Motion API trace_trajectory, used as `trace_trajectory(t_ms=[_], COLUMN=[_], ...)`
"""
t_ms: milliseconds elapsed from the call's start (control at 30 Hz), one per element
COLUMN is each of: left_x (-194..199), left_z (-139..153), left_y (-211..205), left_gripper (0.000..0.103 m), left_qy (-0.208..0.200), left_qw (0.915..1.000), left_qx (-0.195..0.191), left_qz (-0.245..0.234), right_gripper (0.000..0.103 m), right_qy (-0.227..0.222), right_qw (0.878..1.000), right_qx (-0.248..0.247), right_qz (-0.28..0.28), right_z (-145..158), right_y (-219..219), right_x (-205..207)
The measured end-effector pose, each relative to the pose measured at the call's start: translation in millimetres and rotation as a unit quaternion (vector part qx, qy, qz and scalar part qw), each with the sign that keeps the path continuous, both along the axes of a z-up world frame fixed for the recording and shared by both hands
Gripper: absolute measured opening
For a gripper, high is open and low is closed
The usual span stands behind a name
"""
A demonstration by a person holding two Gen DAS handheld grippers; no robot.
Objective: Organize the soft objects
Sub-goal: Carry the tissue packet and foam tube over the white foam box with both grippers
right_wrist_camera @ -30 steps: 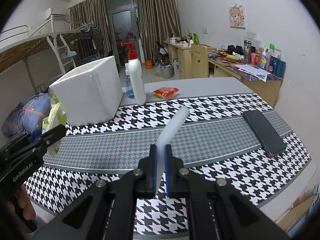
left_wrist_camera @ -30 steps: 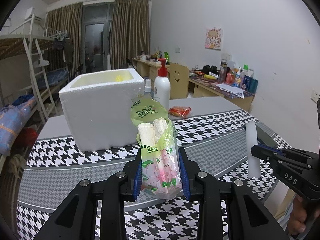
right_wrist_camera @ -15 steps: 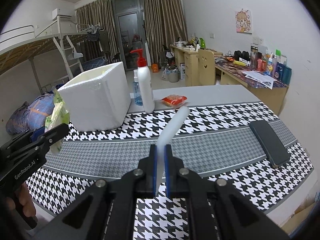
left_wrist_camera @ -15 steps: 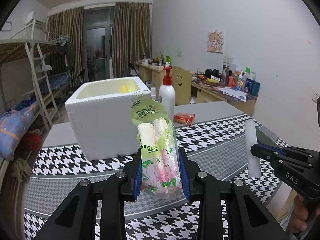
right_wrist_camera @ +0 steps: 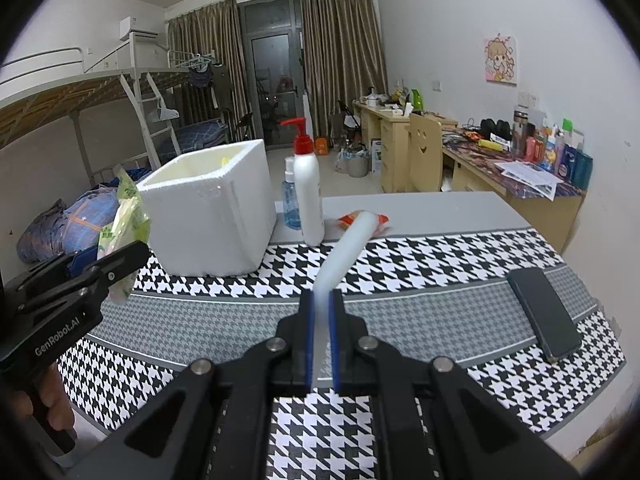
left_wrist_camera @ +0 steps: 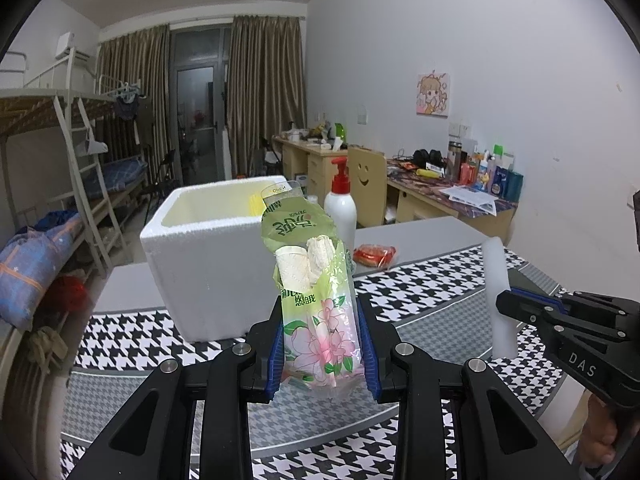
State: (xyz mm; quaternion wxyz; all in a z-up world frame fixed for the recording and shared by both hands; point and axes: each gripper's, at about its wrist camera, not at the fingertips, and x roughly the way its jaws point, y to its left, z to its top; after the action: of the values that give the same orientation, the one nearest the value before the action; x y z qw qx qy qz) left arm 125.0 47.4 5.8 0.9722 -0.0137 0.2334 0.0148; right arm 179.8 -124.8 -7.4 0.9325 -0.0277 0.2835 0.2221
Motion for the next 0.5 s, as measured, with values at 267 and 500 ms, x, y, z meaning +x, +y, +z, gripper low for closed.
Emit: trace_trajectory(t_ms=[267, 500], left_x=[0.3, 3.4], left_z=[11.1, 21.4], left_y=[5.3, 7.3], left_gripper=[0.034, 0.034], left_qy=[-0.011, -0.019], left_qw=[0.9999, 0.9998], left_qx=[-0.001, 0.007], left_qz=[0.003, 0.004], right_gripper=[0.009, 0.009], right_qy=[-0.02, -0.029], right_qw=[1.0, 0.999], right_qx=[0.003, 0.007], right_qz=[0.011, 0.014], right_z=[13.4, 23.0], right_y=[4.7, 7.6], right_x=[-0.8, 2.0])
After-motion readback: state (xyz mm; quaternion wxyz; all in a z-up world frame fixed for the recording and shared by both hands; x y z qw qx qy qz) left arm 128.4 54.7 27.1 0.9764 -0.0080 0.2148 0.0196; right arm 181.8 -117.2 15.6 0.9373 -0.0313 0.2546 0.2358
